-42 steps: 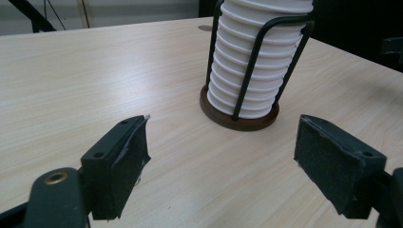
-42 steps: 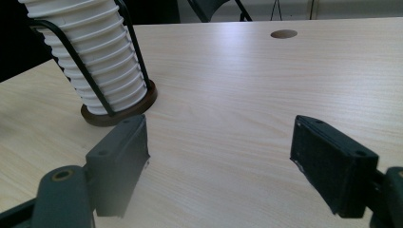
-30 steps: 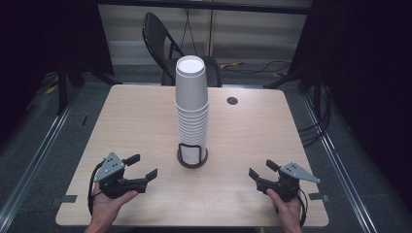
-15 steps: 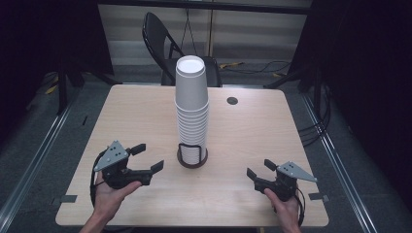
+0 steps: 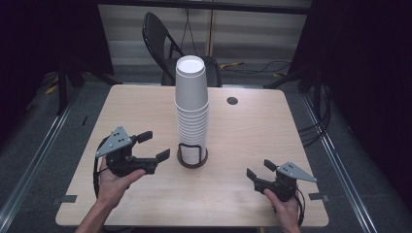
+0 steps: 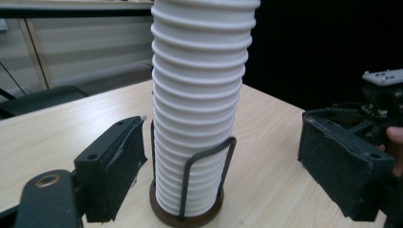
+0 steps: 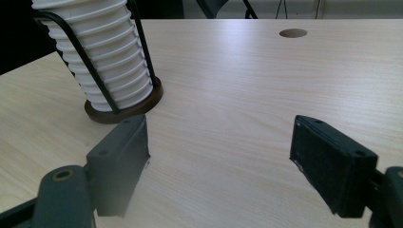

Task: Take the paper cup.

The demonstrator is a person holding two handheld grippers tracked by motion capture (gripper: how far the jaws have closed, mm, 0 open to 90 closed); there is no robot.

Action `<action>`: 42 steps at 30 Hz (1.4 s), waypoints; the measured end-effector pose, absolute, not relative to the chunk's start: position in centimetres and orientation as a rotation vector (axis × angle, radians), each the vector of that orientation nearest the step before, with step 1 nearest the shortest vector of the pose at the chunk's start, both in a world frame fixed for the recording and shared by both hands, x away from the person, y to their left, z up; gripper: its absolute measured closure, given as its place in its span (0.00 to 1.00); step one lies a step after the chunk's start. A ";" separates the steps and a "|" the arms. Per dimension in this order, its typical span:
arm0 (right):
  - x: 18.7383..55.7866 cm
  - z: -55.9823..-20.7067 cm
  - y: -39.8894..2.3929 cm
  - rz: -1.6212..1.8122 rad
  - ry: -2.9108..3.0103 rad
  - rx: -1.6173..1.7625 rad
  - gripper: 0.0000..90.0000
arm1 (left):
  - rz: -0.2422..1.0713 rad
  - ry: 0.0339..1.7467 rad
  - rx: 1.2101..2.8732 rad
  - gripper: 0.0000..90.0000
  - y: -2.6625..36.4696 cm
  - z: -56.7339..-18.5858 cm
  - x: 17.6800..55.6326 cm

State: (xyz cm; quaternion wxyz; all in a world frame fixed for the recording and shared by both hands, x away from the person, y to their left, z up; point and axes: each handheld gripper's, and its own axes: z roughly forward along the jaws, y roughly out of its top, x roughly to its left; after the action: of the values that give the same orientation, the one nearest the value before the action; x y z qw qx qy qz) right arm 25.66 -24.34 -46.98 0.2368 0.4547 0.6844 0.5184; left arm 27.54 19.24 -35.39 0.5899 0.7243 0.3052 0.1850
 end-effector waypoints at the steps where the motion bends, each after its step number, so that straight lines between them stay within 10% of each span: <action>1: 25.7 -47.0 -24.3 1.422 1.876 1.248 0.23 | 0.441 0.703 1.706 0.19 19.0 -35.0 27.7; 42: 25.7 -47.1 -24.3 1.426 1.890 1.244 0.23 | 0.492 0.606 1.620 0.17 15.5 -25.5 32.2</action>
State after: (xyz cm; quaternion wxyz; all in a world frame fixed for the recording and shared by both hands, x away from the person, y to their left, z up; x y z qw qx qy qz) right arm 25.75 -24.31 -47.09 0.2313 0.4525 0.6875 0.5188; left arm 32.22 15.49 -25.48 0.6222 0.7053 0.2639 0.2140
